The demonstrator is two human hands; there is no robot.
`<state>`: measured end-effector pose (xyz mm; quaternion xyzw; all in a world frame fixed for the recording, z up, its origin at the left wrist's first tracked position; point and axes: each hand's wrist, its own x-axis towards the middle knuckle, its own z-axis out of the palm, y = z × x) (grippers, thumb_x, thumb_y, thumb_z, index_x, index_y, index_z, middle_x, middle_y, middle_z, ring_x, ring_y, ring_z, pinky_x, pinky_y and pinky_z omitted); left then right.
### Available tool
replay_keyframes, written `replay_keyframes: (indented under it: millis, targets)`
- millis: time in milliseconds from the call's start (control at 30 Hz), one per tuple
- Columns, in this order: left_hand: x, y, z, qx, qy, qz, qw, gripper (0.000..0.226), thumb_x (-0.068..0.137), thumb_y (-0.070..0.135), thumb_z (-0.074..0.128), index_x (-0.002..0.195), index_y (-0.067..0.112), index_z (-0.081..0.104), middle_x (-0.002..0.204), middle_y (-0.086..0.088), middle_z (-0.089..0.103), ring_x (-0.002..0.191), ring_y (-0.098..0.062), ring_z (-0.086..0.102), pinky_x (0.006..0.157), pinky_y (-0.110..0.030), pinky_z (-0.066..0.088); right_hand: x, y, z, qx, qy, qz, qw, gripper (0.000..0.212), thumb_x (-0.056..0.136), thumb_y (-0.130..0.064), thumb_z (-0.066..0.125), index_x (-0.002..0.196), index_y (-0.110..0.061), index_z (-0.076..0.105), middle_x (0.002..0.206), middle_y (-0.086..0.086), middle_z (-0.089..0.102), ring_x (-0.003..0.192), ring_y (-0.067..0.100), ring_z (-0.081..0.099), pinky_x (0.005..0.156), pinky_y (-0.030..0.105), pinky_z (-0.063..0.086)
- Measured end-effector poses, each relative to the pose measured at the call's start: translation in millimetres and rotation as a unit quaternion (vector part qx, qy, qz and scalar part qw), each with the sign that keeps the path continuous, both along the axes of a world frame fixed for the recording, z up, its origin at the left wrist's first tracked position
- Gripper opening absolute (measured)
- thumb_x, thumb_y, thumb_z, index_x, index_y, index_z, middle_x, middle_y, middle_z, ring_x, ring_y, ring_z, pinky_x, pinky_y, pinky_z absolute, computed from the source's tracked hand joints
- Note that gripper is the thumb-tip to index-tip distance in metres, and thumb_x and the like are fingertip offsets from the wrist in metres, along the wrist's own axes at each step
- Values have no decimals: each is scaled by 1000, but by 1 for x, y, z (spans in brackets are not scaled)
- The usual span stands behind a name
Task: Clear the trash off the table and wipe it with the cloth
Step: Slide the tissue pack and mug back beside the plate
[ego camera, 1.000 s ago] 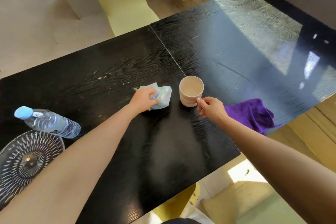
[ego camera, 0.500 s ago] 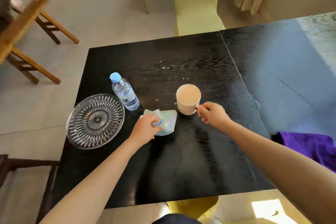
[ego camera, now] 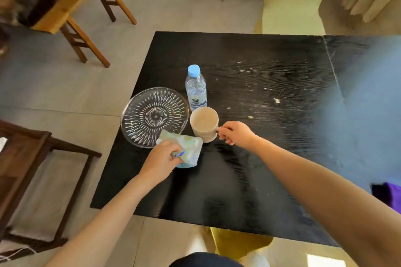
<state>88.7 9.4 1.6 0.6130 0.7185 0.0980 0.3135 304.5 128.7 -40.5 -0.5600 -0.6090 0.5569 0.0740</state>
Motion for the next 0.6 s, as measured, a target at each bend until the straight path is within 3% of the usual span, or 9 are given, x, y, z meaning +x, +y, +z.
replay_keyframes:
  millis: [200, 467, 600]
  targets:
    - [-15, -17, -1, 1, 9, 10, 1000, 14, 85, 8, 63, 99, 5, 64, 91, 0, 48, 71, -16, 49, 78, -33, 49, -25, 0, 0, -15, 0, 19, 1000, 22, 94, -25, 50, 85, -7, 60, 77, -1, 62, 66, 15, 52, 67, 26, 48]
    - [-3, -29, 6, 19, 2, -15, 1000, 13, 86, 9, 61, 98, 7, 64, 77, 14, 38, 61, -4, 42, 70, -24, 42, -30, 5, 7, 7, -46, 10, 999, 23, 92, -27, 52, 92, -5, 62, 82, 1, 63, 74, 18, 57, 78, 36, 53]
    - [19, -31, 13, 27, -10, -53, 998, 14, 87, 11, 59, 100, 9, 63, 88, 9, 41, 63, -2, 41, 67, -17, 34, -26, 0, 16, 26, -26, -36, 999, 34, 89, -28, 59, 106, 2, 59, 87, 6, 64, 75, 25, 60, 68, 34, 50]
